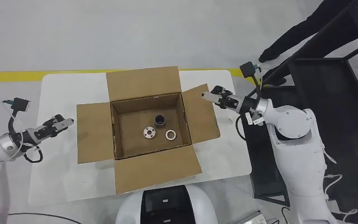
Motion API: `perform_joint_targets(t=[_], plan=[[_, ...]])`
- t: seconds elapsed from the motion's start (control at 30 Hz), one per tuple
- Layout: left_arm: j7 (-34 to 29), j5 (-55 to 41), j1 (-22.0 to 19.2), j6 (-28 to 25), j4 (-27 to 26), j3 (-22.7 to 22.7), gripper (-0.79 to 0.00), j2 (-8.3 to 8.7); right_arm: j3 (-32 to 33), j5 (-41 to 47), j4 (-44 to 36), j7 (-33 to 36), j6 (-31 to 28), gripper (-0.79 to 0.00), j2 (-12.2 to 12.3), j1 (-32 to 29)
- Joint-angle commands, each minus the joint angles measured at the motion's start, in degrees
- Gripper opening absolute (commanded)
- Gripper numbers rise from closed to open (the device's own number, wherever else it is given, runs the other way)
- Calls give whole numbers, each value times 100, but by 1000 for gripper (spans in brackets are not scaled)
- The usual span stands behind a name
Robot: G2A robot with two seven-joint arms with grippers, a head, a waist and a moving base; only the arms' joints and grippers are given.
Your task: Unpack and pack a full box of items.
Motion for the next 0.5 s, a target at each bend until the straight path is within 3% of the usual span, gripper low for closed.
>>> perform_joint_targets(t=[0.0, 0.23, 0.47], plan=[[-3, 10, -171, 14, 265, 224, 0, 26, 201, -142, 7, -85, 171, 0, 26, -235], [-120, -116, -723, 130, 1049, 877, 0, 114, 248, -200, 161, -406, 498, 0, 49, -758], [-309, -721, -1100, 320, 1429, 1292, 0, 219, -139, 29, 561, -561, 593, 0, 32, -825]])
